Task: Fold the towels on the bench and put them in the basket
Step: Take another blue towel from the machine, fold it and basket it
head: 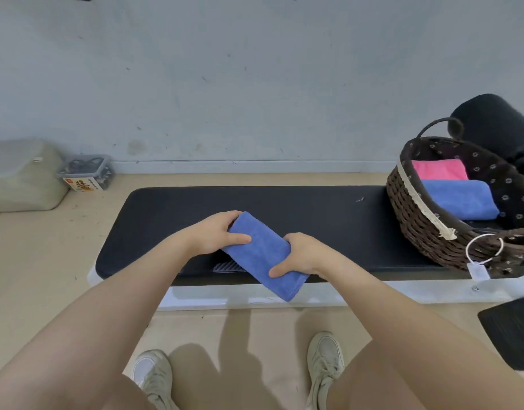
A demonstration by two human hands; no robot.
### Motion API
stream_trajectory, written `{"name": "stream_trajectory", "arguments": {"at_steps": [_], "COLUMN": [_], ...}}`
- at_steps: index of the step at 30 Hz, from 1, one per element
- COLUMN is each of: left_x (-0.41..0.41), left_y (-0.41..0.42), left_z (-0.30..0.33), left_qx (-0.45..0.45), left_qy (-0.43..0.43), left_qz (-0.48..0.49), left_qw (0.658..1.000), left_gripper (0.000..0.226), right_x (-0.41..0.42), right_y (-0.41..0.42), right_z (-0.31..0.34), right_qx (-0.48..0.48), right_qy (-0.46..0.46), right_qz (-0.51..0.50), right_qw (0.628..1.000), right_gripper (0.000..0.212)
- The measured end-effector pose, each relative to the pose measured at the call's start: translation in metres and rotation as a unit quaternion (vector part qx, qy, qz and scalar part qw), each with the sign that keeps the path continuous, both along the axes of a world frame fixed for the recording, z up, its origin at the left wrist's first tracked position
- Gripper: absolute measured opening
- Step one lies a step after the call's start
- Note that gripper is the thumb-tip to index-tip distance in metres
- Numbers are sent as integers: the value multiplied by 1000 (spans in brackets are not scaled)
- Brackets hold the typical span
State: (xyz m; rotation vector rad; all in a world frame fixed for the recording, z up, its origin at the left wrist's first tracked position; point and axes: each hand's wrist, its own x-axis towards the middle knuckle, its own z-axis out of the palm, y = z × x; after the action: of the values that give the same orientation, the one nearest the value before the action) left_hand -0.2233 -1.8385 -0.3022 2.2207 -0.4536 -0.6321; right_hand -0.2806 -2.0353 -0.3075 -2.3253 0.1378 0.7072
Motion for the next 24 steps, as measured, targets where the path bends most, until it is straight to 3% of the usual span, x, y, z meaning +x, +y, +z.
{"name": "stream_trajectory", "arguments": {"at_steps": [6,10,13,16,20,24], "left_x": [-22,-25,-26,-23,-17,-11], "left_y": [-35,-83,-125,-163,-211,-268], "left_z": [28,45,56,68,82,96], "left_qx": [-194,-294,-345,-367,-351,-291], "left_qy": [29,78,108,134,158,85], "left_qz": [65,64,30,4,-16,-53], "left_qw": [978,950,932,920,923,951], "left_gripper": [30,47,52,49,55,49], "right_x": [-13,-24,-39,-51,-51,-44], "right_y": [-68,-129,-163,-197,-246,-294], "right_z": [30,61,82,101,118,128], "right_qx": [185,278,318,335,338,297], "right_qy": [-30,-86,-105,-137,-193,-226], "right_qz": [-105,-124,-96,-118,-236,-288], "right_qw": [977,949,937,924,890,882], "right_gripper": [45,50,29,36,37,33]}}
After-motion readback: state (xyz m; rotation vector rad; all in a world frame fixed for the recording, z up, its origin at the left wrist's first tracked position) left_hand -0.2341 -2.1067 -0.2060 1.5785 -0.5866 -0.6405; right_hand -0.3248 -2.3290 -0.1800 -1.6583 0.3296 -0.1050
